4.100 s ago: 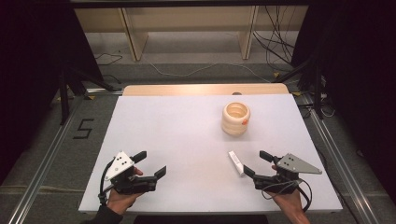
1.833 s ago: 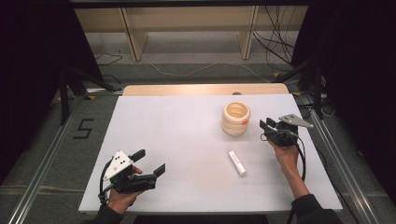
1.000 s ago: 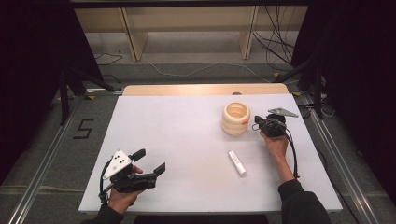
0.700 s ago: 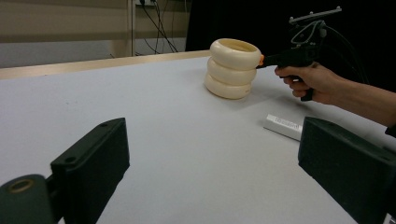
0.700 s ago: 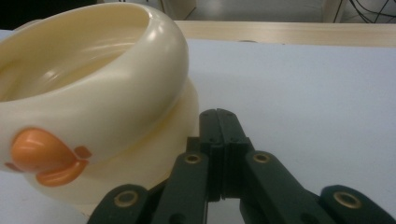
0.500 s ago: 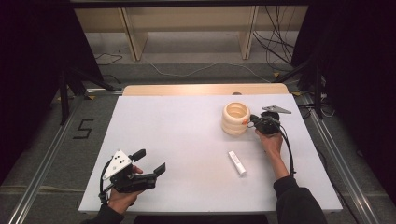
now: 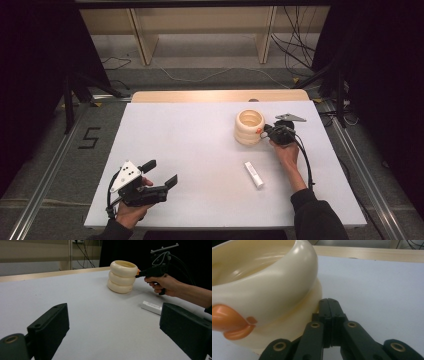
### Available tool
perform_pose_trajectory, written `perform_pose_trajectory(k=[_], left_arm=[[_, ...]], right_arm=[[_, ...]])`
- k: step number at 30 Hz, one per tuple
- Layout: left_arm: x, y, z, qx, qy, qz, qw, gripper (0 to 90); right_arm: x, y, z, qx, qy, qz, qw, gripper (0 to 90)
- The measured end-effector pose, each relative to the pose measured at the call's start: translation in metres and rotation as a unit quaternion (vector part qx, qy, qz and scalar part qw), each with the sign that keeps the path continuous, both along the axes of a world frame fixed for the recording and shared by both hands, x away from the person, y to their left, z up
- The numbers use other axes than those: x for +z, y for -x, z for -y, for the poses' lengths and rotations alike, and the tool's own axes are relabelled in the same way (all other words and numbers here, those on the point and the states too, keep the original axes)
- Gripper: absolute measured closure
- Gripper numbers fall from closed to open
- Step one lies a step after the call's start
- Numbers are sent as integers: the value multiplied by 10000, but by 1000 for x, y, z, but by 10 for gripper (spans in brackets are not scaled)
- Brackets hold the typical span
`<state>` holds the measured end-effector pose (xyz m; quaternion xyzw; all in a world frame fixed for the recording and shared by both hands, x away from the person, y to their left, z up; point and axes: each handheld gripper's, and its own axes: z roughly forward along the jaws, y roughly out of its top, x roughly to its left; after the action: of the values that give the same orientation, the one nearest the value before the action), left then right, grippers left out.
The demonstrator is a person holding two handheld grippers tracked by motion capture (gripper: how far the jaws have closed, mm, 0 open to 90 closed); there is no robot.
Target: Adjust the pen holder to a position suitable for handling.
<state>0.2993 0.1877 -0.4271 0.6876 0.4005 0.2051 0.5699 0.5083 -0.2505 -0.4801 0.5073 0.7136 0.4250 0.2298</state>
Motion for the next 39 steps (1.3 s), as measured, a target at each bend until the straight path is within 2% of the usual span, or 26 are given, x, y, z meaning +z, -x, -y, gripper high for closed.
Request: perform_pose_trajectory(k=[11, 15, 23, 29, 39], left_arm=[[0, 0, 0, 5, -5, 3, 10000, 82], [1, 0, -1, 7, 0, 9, 10000, 82], [1, 0, -1, 12, 4, 12, 10000, 82], [1, 0, -2, 33, 24, 9, 10000, 82], [1, 0, -2, 33, 24, 16, 10000, 83]], right_arm=[[4, 4, -26, 294, 127, -148, 9994, 900], [6, 5, -31, 383, 212, -101, 9990, 900], [8, 9, -39, 531, 209, -192, 9982, 900], [8, 10, -45, 628, 240, -171, 9976, 900], [9, 13, -65, 872, 375, -177, 9953, 900]])
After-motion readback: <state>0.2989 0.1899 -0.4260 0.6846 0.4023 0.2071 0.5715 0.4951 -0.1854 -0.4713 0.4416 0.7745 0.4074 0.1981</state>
